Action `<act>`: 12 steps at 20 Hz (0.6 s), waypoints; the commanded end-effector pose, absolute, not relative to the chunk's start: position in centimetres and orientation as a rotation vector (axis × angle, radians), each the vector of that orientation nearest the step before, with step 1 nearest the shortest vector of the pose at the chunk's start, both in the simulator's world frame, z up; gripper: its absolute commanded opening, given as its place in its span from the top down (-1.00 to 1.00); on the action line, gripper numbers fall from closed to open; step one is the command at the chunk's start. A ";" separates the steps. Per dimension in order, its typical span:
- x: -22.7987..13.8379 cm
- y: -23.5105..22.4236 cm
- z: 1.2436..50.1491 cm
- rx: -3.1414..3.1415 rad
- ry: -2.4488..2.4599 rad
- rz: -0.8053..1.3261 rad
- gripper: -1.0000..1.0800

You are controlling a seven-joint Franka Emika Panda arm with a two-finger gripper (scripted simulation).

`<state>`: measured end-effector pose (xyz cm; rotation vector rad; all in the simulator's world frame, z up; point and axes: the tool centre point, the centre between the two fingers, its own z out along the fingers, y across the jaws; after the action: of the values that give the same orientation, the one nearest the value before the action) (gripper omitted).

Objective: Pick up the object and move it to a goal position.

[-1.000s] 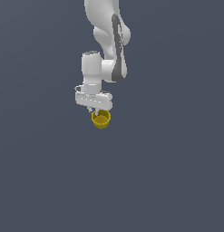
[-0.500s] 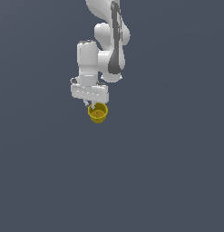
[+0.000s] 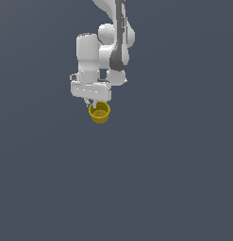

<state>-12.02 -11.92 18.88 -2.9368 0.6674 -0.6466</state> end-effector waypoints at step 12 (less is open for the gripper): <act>-13.6 -13.9 25.0 -2.928 0.664 -0.654 1.00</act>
<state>-13.37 -13.58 23.97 -2.9294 0.6643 -0.6492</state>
